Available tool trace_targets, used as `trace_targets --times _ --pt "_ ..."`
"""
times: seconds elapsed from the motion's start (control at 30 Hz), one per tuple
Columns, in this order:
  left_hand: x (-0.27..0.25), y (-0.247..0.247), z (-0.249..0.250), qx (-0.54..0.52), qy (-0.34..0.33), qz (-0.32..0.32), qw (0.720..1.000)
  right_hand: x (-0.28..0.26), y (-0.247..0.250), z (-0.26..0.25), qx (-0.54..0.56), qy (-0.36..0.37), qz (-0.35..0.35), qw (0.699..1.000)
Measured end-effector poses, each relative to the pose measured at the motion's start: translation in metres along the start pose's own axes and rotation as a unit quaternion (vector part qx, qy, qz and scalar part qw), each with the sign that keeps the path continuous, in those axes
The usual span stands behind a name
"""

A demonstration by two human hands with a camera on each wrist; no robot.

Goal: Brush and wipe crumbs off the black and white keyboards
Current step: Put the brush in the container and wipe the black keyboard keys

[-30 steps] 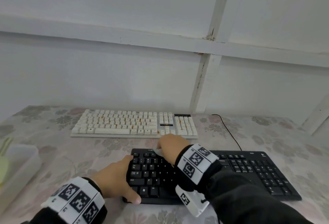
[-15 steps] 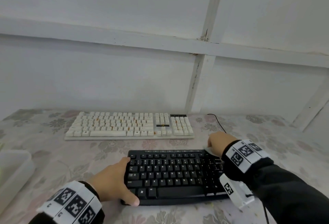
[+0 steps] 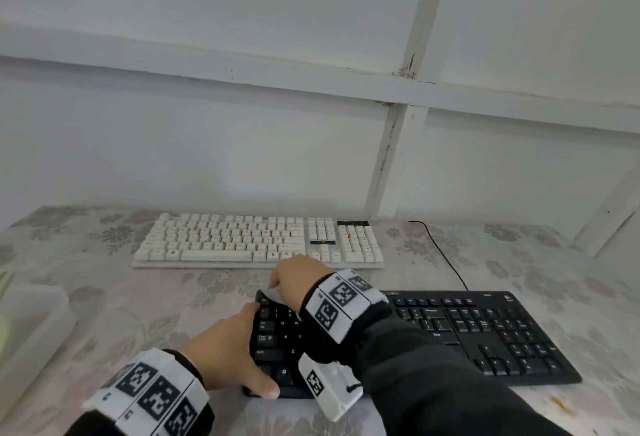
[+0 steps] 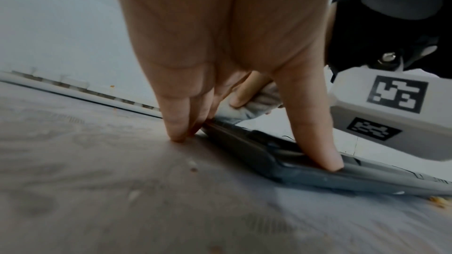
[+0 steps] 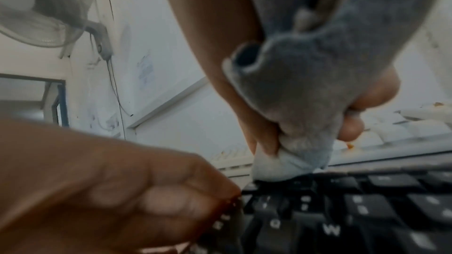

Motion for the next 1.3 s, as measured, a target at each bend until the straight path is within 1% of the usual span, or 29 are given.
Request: trace_targets --times 0.1,0.23,0.43,0.57,0.63,0.73,0.83,0.9,0.97,1.03,1.13,1.2,1.3 --pt "0.001 -0.002 -0.002 -0.004 -0.005 0.003 1.0 -0.006 -0.001 0.022 0.012 -0.021 -0.003 1.0" --pt "0.002 -0.004 -0.002 -0.022 -0.007 -0.007 1.0 -0.024 0.007 0.064 0.03 -0.053 0.021 0.998" --pt "0.001 -0.006 0.0 -0.039 -0.008 -0.017 0.999 -0.062 0.028 0.149 0.028 -0.151 0.047 0.987" --pt "0.002 -0.007 -0.001 -0.048 -0.007 -0.022 0.999 -0.081 0.041 0.198 -0.026 -0.224 0.041 0.973" --pt "0.002 -0.007 -0.002 -0.053 -0.004 -0.023 0.998 -0.084 0.046 0.214 -0.042 -0.241 0.048 0.969" --pt "0.001 -0.006 -0.001 -0.046 -0.004 -0.024 0.999 -0.089 0.054 0.219 -0.053 -0.264 0.038 0.962" --pt "0.001 -0.004 0.0 -0.04 -0.008 -0.019 0.999 -0.082 0.061 0.208 -0.05 -0.257 0.046 0.964" --pt "0.001 -0.004 0.0 -0.032 -0.006 -0.017 0.999 -0.076 0.056 0.187 -0.035 -0.232 0.049 0.971" --pt "0.002 -0.003 -0.002 -0.026 0.0 -0.013 1.0 -0.069 0.045 0.153 -0.006 -0.186 0.045 0.981" --pt "0.002 -0.003 -0.002 -0.022 0.004 -0.009 1.0 -0.054 0.035 0.111 0.032 -0.119 0.046 0.991" --pt "0.002 -0.003 -0.004 -0.027 0.01 -0.009 1.0 -0.029 0.024 0.051 0.051 -0.029 0.047 0.997" --pt "0.002 -0.004 -0.006 -0.032 0.014 -0.011 0.999 -0.019 0.016 0.024 0.051 0.001 0.027 0.998" --pt "0.002 -0.003 -0.004 -0.031 0.011 -0.014 0.999 -0.014 0.003 0.011 0.0 0.015 -0.006 1.0"
Point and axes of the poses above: each hand's wrist, its own x-axis towards the middle knuckle, its own y-axis out of the back of the hand, z = x × y, the point moved 9 cm from there along x, towards the middle knuckle, and after that the axes turned 11 degrees about x, right-handed, at the moved point
